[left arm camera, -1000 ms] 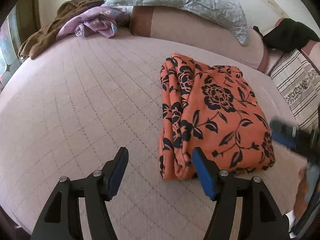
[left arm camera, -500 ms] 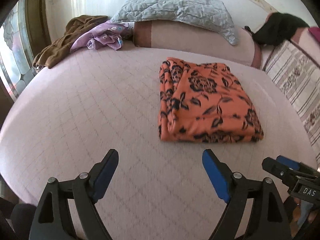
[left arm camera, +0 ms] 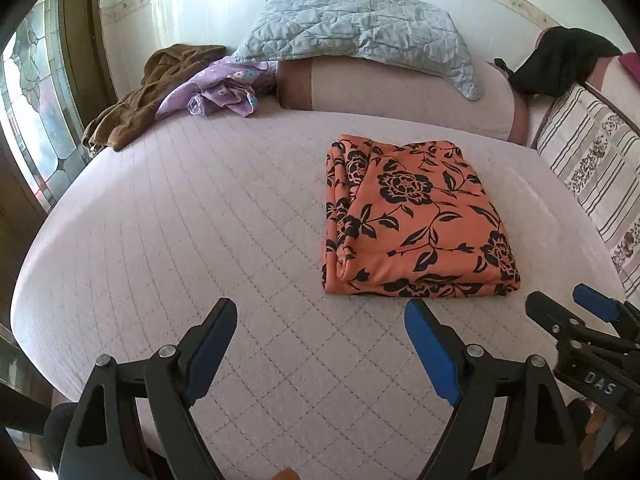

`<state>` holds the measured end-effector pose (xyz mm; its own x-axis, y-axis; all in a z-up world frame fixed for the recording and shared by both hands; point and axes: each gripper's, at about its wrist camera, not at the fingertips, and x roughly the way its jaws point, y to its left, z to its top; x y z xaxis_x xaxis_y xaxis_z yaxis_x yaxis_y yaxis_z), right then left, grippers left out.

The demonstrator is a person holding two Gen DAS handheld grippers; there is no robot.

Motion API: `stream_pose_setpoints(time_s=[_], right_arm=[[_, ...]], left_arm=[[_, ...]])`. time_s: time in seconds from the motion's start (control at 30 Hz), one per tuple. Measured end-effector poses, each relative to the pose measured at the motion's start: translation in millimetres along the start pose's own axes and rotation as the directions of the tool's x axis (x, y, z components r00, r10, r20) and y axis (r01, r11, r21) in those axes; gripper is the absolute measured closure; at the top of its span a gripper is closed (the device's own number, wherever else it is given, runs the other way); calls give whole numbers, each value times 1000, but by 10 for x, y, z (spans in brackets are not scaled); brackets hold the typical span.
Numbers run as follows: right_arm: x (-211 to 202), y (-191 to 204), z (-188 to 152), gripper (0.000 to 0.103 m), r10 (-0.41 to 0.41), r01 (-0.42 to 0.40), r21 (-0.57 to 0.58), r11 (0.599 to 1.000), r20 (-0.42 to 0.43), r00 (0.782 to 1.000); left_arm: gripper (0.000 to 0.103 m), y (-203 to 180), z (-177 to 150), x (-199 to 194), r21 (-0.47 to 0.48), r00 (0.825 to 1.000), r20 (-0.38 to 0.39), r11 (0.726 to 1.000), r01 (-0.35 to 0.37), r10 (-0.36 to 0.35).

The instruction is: Fold small clothes

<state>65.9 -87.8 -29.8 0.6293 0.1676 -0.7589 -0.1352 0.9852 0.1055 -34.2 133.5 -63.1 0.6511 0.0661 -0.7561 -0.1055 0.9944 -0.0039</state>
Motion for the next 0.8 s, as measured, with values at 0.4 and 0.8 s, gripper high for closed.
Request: stream_pose_setpoints(time_s=[0.4,0.8], right_arm=[[3,88,52,15,-24,24,-7,1000,-5,1000],[-69,111,150,15,-80,81,-18,997,15,997]], left_arm=[[10,10,54,-52,-17,1000,13,1000,13,-13],[7,-33,140,-136,-5,998,50,1000,-25,25]])
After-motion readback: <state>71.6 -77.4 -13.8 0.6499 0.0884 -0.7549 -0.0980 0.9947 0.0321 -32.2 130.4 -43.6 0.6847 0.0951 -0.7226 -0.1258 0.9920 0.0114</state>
